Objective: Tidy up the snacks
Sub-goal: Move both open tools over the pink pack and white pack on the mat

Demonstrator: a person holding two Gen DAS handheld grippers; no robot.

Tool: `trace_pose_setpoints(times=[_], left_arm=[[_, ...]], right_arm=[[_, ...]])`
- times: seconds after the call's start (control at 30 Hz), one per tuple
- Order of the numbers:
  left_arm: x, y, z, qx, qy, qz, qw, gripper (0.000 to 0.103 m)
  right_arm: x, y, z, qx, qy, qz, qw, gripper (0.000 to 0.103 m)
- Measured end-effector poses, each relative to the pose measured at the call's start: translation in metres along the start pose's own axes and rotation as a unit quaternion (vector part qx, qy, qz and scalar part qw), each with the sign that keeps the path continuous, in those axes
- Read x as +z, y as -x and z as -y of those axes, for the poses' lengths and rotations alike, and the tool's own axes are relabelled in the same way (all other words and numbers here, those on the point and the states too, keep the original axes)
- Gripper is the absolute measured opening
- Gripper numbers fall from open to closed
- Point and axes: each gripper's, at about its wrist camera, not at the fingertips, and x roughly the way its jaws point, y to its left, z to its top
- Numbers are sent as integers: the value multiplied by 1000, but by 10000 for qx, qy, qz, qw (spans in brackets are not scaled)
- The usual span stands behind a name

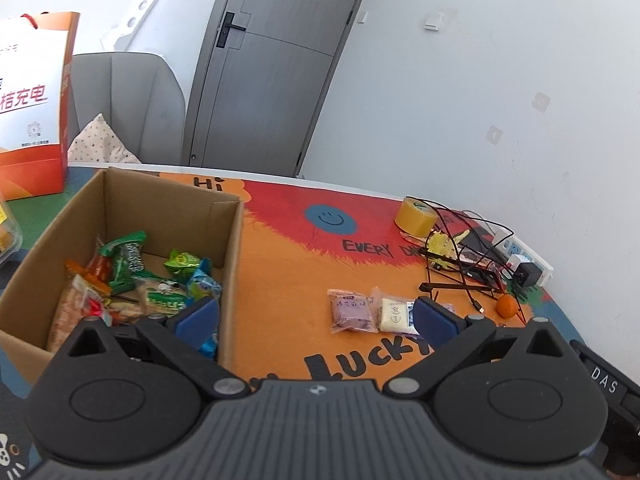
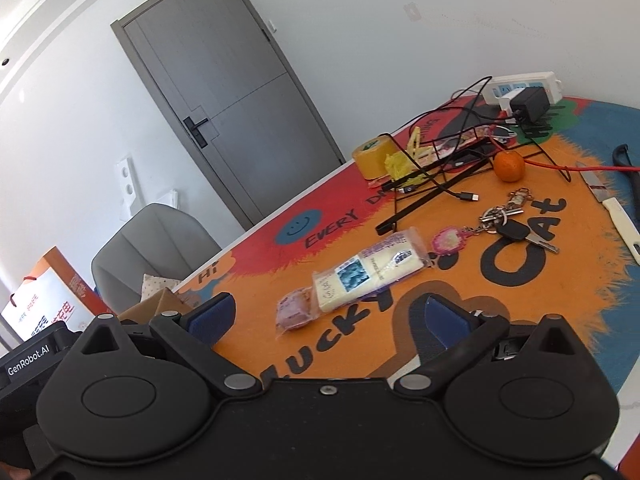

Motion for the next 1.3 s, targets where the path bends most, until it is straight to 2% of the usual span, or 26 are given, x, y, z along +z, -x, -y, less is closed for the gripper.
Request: trace_pose_setpoints(times=[0.23, 0.33, 0.47, 0.6, 0.87, 1.3], left_arm=[[-3, -18, 18, -28, -117, 26, 9999, 100], [-4, -28, 25, -2, -124, 6, 9999, 98], [-4, -44, 34, 22, -175, -70, 9998, 91], [-6, -63, 39, 127, -176, -202, 9996, 84], [-9, -103, 41, 336, -72, -537, 9980, 70], [-10, -154, 45, 590, -43, -838, 9947, 63]], right_arm=[[0, -9, 16, -74, -131, 33, 9999, 101], [1, -15, 21, -76, -212, 18, 9997, 92], [5, -24, 27, -52, -283, -27, 9996, 83], [9, -35, 35, -199, -458, -75, 9987, 72], [18, -61, 42, -236, -692, -265, 9970, 69], [25, -100, 48, -315, -893, -593, 9937, 69]])
